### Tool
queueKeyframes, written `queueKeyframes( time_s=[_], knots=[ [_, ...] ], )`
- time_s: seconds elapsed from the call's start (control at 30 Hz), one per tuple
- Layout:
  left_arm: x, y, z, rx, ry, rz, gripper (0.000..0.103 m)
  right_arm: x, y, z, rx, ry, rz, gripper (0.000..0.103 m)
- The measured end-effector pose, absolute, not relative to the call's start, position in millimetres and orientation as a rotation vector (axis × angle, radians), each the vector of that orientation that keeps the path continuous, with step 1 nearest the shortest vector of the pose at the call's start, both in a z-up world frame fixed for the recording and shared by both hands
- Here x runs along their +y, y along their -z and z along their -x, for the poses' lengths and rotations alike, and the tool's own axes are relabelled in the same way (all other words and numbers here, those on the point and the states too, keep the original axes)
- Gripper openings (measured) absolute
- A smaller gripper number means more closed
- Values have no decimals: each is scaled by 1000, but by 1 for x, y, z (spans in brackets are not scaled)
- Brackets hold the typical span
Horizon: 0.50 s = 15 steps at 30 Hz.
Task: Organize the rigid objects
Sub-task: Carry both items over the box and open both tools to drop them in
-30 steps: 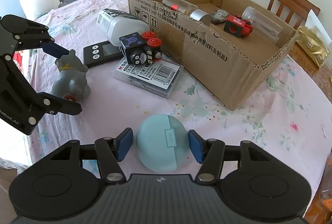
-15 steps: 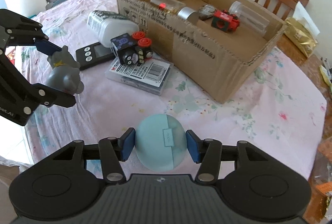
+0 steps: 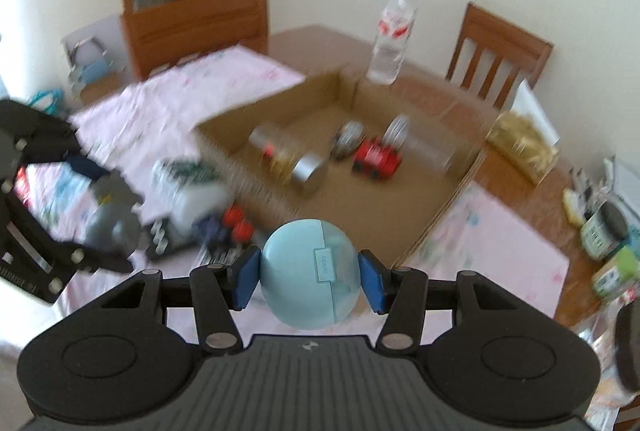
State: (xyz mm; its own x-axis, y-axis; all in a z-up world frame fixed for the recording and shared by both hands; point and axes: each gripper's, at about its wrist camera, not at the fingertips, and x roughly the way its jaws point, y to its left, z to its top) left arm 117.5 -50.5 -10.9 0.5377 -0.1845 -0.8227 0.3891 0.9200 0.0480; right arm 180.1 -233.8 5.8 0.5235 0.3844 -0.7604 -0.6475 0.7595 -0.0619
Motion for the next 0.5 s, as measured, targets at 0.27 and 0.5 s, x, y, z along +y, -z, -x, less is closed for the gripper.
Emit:
queueKeyframes(
  time_s=[0.27, 0.5],
  knots=[
    [-30, -8, -134, 886, 331, -261, 72, -212, 6, -240, 852, -516, 292, 58],
    [-15, -18, -151, 842, 335, -269, 72, -194, 36, -256, 942, -472, 262, 58]
  ],
)
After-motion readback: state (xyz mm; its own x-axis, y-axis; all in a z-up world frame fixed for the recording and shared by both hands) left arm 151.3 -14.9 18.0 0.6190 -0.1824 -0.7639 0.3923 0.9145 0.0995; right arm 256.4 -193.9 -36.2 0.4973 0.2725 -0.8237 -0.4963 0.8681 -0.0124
